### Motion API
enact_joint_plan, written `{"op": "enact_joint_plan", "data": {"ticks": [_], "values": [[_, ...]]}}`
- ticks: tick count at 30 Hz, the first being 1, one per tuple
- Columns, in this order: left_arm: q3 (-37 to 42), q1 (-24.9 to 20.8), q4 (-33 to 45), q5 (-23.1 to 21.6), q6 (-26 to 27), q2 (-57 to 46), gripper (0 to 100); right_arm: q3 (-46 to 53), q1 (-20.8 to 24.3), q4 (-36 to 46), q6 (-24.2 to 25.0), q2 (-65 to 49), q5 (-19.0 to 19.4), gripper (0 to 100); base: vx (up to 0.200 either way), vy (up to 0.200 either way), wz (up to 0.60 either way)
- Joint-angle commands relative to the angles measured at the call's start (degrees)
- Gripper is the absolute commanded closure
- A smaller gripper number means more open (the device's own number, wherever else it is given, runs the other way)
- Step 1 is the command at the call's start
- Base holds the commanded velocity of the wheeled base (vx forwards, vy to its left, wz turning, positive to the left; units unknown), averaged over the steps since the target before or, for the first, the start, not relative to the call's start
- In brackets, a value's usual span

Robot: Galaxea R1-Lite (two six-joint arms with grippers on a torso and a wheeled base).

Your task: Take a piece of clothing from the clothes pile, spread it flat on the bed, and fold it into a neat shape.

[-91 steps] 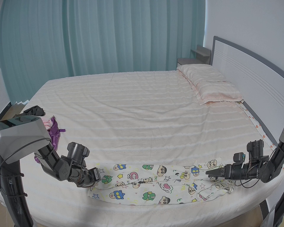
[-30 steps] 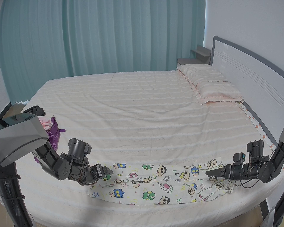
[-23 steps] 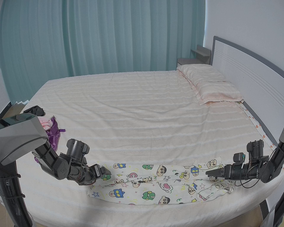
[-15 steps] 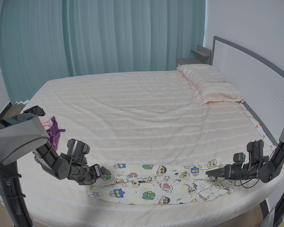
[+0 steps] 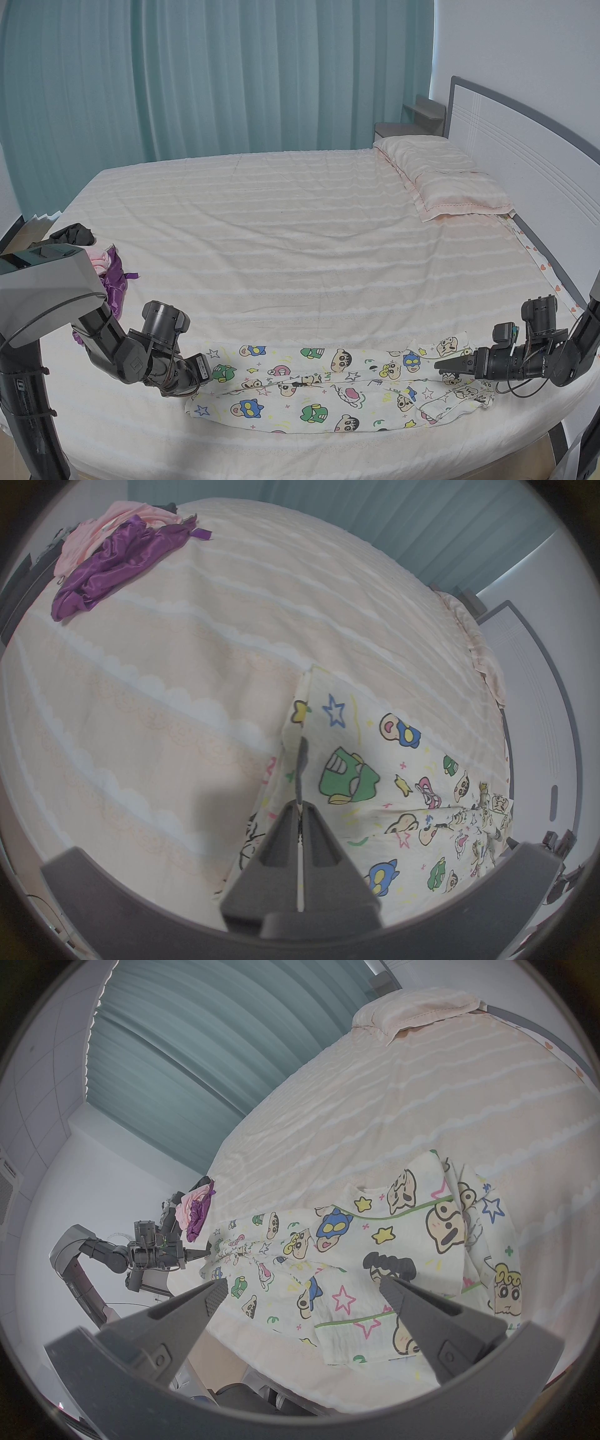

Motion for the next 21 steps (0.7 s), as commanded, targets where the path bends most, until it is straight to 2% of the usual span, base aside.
{"op": "enact_joint_plan", "data": {"ticks": [1,11,16,21], "values": [[0.3,0.6,-0.1,0.0,0.0,-0.9,100,0.0,0.1,0.0,0.0,0.0,0.0,0,0.000,0.000,0.00],[-3.6,2.1,-0.1,0.0,0.2,-5.8,100,0.0,0.1,-0.1,0.0,0.0,0.0,0,0.000,0.000,0.00],[-6.4,2.1,0.0,0.0,2.0,-6.2,100,-0.5,-0.2,0.0,0.5,0.2,0.0,0,0.000,0.000,0.00],[-7.9,1.7,0.2,-0.1,2.1,-7.3,100,-3.0,-2.2,0.0,0.5,1.8,-0.9,0,0.000,0.000,0.00]]}}
